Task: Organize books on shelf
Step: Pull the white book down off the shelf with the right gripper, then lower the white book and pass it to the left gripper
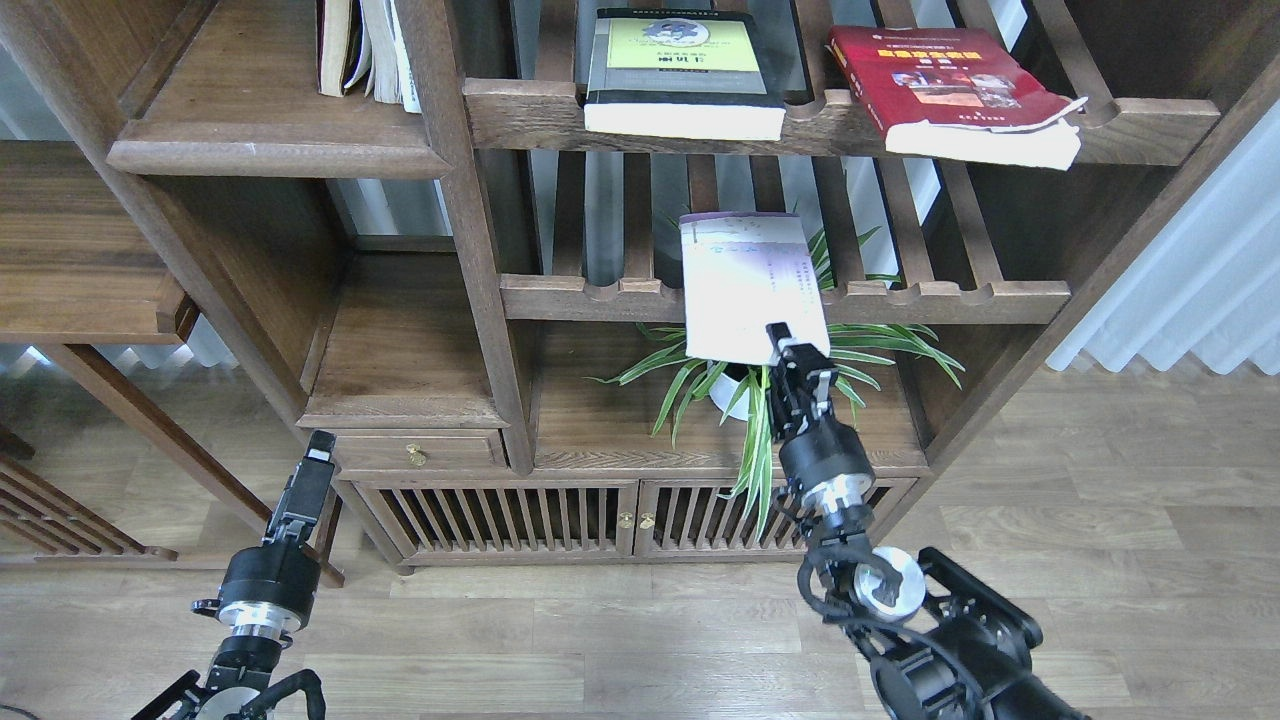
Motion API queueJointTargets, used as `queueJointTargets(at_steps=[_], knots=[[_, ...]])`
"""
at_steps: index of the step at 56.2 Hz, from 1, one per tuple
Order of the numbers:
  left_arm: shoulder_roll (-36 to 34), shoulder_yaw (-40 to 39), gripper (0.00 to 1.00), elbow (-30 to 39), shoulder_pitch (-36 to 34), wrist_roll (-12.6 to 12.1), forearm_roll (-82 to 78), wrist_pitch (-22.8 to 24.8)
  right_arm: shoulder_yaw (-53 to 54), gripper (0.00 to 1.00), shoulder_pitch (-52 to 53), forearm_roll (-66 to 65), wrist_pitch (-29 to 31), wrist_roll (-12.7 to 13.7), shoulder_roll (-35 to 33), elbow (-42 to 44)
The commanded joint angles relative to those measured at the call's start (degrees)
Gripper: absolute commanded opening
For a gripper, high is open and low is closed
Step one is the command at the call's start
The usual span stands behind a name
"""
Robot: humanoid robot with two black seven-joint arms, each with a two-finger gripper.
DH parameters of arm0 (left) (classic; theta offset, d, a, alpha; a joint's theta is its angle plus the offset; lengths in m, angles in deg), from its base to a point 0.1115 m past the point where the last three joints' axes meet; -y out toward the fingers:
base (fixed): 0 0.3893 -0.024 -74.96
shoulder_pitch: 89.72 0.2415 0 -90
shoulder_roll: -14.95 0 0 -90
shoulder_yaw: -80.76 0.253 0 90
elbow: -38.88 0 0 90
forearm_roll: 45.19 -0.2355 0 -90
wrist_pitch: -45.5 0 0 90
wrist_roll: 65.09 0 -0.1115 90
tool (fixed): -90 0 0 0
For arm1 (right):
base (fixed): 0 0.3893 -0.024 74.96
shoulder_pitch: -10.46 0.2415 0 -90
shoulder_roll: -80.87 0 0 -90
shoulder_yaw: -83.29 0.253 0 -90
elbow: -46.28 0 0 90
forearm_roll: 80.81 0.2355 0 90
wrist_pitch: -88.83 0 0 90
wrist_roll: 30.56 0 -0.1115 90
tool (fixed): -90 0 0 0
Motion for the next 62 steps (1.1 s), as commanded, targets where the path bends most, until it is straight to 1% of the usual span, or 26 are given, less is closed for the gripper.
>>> queueJointTargets(at_steps=[1,15,22,25,27,30,34,37,40,43,46,49,53,55,62], knots=[[-0.14,1.08,1.0,0.91,0.51,0.0,1.09,0.0,-0.32,0.03,-6.18,-2.32,-0.05,1.84,0.01,-2.31],[-0.58,4.68,1.0,1.09,0.69,0.0,1.35,0.0,-0.94,0.03,-11.11,-2.32,-0.05,2.11,0.01,-2.4],[-4.18,7.23,1.0,1.35,1.3,0.0,3.89,0.0,-4.54,0.03,-11.29,-2.5,-0.05,2.11,-0.52,-2.31],[-5.41,9.08,1.0,1.97,1.13,0.0,7.67,0.0,-5.6,0.03,-11.11,-2.58,-0.05,2.63,-0.43,-2.13],[-5.94,9.78,1.0,2.23,1.21,0.0,8.56,0.0,-5.77,0.04,-10.93,-2.67,-0.05,3.51,-0.51,-2.05],[-7.26,11.45,1.0,2.93,1.3,0.0,8.91,0.0,-6.39,0.04,-10.76,-2.5,-0.05,5.7,-0.17,-2.05],[-10.24,15.92,1.0,6.35,1.74,-0.04,10.05,0.0,-7.62,0.04,-10.41,-2.41,-0.05,8.25,0.01,-1.96],[-13.14,19.88,1.0,8.99,2.18,-1.37,11.89,0.0,-8.32,0.04,-9.97,-2.41,-0.05,9.31,0.01,-1.96],[-16.74,24.62,1.0,12.07,2.01,-1.63,15.05,0.0,-9.2,0.04,-9.18,-2.32,-0.05,10.02,0.01,-1.96],[-19.38,27.44,1.0,14.62,1.57,-1.9,18.82,0.0,-10.43,0.04,-8.39,-2.23,-0.05,10.46,0.01,-1.87],[-20.62,28.06,1.0,15.59,1.04,-2.33,21.03,0.0,-11.31,0.04,-7.77,-2.23,-0.05,10.54,0.01,-1.87],[-21.67,28.33,1.0,16.21,0.34,-3.65,22.0,0.0,-12.36,0.05,-7.16,-2.15,-0.05,10.55,0.01,-1.78],[-22.46,28.41,1.0,16.56,0.42,-6.2,22.18,0.0,-13.24,0.05,-6.1,-2.15,-0.05,10.55,0.01,-1.78],[-22.64,28.59,1.0,16.82,0.51,-6.9,22.18,0.0,-13.51,0.05,-5.66,-2.15,-0.05,10.63,0.01,-1.78],[-23.52,29.56,0.99,19.54,0.86,-7.17,22.36,0.0,-13.68,0.05,-4.17,-2.15,-0.05,10.55,0.01,-1.78]])
